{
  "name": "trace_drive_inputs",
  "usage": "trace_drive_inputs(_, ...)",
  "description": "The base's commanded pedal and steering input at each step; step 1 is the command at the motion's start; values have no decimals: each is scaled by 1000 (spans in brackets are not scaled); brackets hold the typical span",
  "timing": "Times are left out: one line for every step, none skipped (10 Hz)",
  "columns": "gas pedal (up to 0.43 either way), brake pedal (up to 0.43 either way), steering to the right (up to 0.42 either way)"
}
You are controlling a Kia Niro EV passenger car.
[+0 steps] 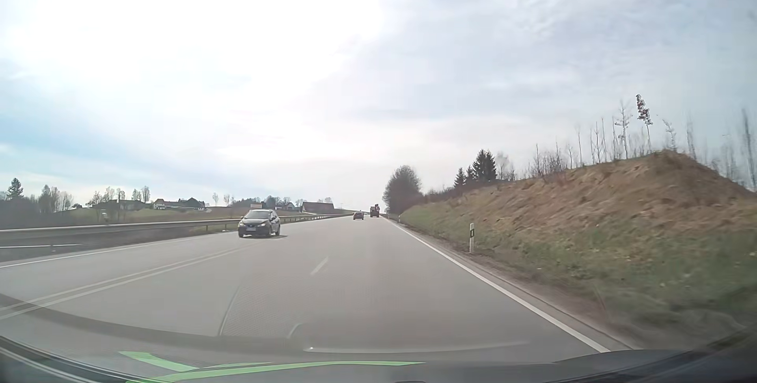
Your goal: Follow the waypoints while adhering to traffic rules and regulations
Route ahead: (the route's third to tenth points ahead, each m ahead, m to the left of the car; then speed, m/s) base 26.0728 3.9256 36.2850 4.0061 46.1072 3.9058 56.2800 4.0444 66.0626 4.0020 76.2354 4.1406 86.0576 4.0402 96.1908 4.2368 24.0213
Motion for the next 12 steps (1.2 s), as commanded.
trace_drive_inputs(390, 0, 1)
trace_drive_inputs(390, 0, 1)
trace_drive_inputs(390, 0, 1)
trace_drive_inputs(390, 0, 1)
trace_drive_inputs(390, 0, 1)
trace_drive_inputs(390, 0, 1)
trace_drive_inputs(390, 0, 1)
trace_drive_inputs(390, 0, 1)
trace_drive_inputs(390, 0, 1)
trace_drive_inputs(390, 0, 1)
trace_drive_inputs(390, 0, 1)
trace_drive_inputs(390, 0, 1)
